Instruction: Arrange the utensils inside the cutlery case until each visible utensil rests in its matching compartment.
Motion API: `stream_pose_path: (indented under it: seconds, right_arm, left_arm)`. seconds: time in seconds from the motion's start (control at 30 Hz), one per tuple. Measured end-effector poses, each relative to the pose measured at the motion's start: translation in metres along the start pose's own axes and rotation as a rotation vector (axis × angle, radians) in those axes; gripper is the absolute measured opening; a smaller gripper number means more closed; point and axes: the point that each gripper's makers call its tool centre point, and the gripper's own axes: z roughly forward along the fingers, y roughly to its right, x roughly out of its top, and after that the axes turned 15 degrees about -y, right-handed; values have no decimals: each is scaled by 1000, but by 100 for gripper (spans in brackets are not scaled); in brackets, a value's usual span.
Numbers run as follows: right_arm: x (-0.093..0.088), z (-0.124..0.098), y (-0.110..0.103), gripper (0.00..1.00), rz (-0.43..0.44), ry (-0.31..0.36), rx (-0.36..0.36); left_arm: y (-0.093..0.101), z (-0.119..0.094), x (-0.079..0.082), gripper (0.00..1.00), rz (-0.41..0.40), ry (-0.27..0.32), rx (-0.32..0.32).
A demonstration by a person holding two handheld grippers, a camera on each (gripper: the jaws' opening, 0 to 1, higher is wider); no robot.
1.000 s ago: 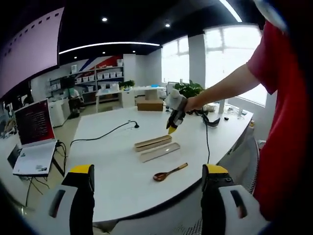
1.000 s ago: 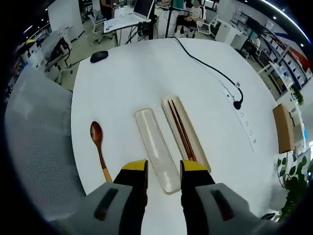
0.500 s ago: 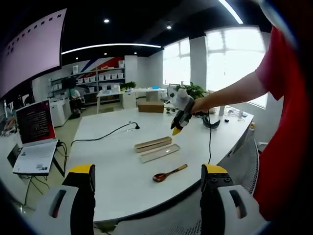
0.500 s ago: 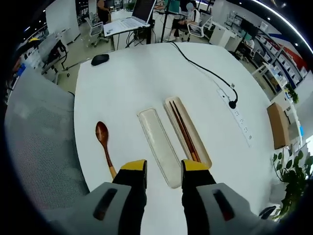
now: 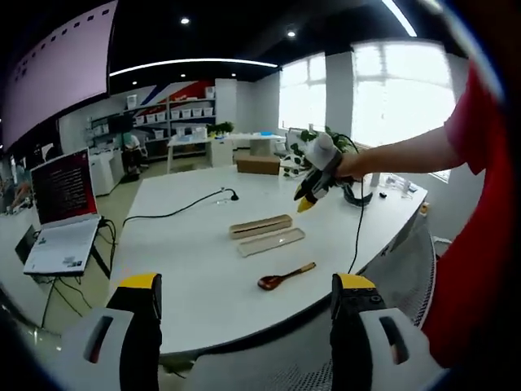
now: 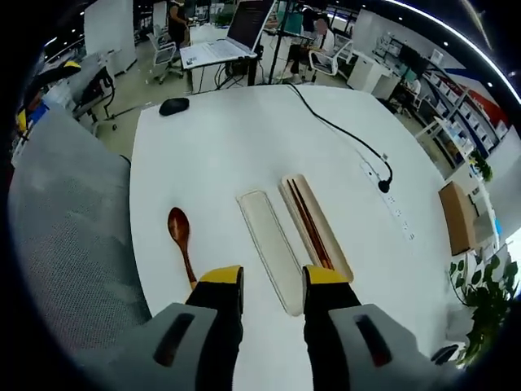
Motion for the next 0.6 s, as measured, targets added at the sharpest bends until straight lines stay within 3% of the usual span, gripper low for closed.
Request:
stream_pose_path:
  seconds: [0.13, 0.47, 0.6]
  right_arm:
    - [2, -2, -1, 24, -15, 14, -8]
    - [0, -1, -11, 25, 0, 30, 14]
    - [0, 6, -21, 27, -46, 29, 8]
  left_arm:
    - [-7, -2, -1, 88, -54, 12, 8]
    - [-5, -1, -10, 88, -17, -20, 16]
    - [-2, -4, 0, 94, -66, 47, -15]
